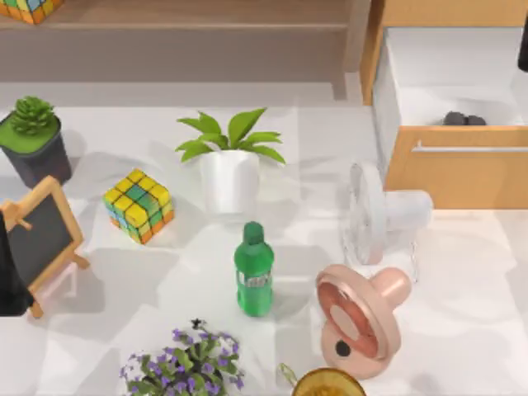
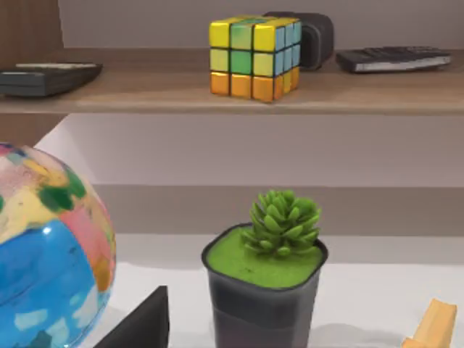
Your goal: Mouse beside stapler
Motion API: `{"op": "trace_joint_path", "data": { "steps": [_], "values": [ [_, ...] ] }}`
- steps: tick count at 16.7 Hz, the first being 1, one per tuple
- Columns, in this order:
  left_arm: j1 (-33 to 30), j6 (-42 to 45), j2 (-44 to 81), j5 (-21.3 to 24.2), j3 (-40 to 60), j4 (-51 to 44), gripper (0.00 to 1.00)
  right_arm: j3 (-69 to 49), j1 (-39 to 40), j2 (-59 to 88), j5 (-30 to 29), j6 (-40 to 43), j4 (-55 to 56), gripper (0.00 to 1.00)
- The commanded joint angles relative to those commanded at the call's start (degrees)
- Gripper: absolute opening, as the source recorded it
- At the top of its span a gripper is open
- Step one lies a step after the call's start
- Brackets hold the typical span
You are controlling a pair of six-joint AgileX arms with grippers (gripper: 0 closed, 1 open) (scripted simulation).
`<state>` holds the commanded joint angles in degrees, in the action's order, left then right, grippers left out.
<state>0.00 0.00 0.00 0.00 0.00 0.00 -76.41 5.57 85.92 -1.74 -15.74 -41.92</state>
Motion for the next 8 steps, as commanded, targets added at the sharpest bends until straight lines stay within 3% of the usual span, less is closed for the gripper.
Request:
{"op": "trace_joint_path", "data": {
  "steps": [8],
  "values": [
    [0.0, 0.0, 0.0, 0.0, 0.0, 0.0, 1.0, -36.1, 2.7, 42.2, -1.0, -7.0, -20.2, 1.0]
  ]
}}
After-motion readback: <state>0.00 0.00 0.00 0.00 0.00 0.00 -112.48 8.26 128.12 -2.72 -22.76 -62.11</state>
